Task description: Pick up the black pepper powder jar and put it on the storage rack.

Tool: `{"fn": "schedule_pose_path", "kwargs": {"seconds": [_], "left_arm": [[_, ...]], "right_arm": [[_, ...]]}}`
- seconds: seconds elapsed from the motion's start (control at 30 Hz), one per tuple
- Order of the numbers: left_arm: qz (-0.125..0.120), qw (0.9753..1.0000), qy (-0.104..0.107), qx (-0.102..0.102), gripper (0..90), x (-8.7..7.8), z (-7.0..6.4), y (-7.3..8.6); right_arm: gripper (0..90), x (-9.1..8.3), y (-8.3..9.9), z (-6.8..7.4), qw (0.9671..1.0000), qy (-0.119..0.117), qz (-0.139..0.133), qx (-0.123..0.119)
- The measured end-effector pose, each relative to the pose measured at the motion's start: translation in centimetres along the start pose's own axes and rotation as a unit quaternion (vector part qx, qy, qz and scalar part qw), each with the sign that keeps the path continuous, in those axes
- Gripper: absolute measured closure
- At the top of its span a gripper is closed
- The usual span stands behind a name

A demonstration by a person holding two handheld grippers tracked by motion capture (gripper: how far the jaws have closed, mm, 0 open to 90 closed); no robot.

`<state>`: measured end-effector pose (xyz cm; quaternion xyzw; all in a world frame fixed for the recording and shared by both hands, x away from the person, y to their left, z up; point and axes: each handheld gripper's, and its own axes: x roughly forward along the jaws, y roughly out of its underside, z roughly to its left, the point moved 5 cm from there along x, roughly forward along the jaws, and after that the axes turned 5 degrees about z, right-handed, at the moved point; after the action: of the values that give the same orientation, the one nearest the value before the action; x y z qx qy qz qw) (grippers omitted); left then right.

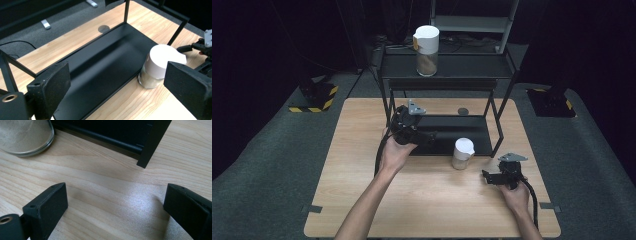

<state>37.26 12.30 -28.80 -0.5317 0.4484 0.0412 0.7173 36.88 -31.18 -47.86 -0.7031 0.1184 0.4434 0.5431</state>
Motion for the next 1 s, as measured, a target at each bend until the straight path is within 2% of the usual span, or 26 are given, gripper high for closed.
{"fn": "schedule_pose_path", "kwargs": {"seconds": [0.27, 0.43, 0.77, 1.0], "left_arm": [[0.009, 0.9999, 0.012, -0.006, 7.1, 1.8, 0.1, 1.2], [0.015, 0.9998, 0.009, -0.004, 7.0, 2.5, -0.1, 1.9], [0.019, 0.9995, 0.013, -0.02, 7.0, 3.5, 0.2, 3.6], [0.03, 0.9991, 0.015, -0.027, 6.8, 4.6, 0.3, 4.6]], "right_arm": [[4.8, 0.0, 0.0, 0.0, 1.0, 0.0, -0.001, -0.001], [4.8, 0.0, 0.0, 0.0, 1.0, 0.0, -0.001, -0.001], [4.8, 0.0, 0.0, 0.0, 1.0, 0.0, -0.001, -0.001], [4.8, 0.0, 0.0, 0.0, 1.0, 0.0, -0.001, -0.001]]}}
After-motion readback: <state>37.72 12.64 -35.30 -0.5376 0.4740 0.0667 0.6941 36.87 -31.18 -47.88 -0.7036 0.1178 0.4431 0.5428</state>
